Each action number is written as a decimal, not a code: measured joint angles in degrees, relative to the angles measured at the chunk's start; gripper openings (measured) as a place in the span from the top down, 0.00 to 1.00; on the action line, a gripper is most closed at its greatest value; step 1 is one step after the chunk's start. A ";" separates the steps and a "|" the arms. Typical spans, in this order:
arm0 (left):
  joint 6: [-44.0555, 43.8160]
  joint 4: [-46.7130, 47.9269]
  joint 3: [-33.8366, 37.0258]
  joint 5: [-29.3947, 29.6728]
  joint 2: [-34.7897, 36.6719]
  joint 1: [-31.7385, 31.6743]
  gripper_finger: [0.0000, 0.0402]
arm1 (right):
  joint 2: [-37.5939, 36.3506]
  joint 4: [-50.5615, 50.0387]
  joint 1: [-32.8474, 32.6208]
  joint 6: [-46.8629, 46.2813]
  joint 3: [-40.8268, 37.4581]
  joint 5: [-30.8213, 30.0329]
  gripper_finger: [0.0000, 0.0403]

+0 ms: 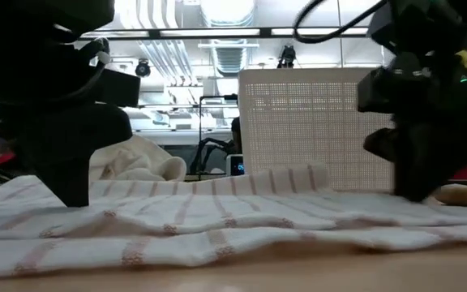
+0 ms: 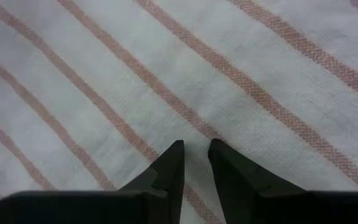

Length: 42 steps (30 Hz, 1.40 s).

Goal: Fold towel
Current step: Fold the white striped towel

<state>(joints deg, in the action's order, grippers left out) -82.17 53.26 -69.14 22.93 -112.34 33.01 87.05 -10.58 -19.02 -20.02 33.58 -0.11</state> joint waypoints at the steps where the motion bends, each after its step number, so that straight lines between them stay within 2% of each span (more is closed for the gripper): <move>1: 0.00 0.32 -0.31 -0.16 -0.05 -0.02 0.81 | -1.00 -1.97 -0.24 -0.58 -0.11 0.60 0.81; 8: 0.11 0.45 -1.38 2.71 -0.26 -0.04 0.81 | -9.71 -15.40 -1.60 -5.91 -0.70 3.79 0.87; 14: 6.67 1.72 -4.94 1.50 -0.27 0.98 0.81 | -16.10 -14.30 -3.77 -5.64 -0.59 5.09 0.86; 19: 14.05 3.04 -10.25 -0.77 -0.23 4.35 0.81 | -18.23 -10.29 -6.14 -0.28 -0.59 4.87 0.84; 23: 14.18 8.59 -13.86 -5.25 -0.16 8.29 0.80 | -15.30 -3.23 -9.64 2.02 -0.52 4.65 0.81; 27: 10.26 11.21 -14.69 -5.78 -0.12 12.98 0.81 | -10.58 2.94 -12.20 3.10 -0.03 3.35 0.75; 35: 9.62 10.75 -11.68 -5.50 -0.12 17.20 0.82 | 1.84 -0.64 -13.88 7.14 8.11 1.53 0.60; 42: 7.86 3.72 -6.73 -5.52 -0.12 17.25 0.82 | 11.22 -8.21 -14.10 5.07 15.36 0.91 0.59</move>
<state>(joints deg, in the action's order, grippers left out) -74.31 56.98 -75.86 17.41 -112.46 50.26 98.27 -18.79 -33.12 -14.95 48.94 0.80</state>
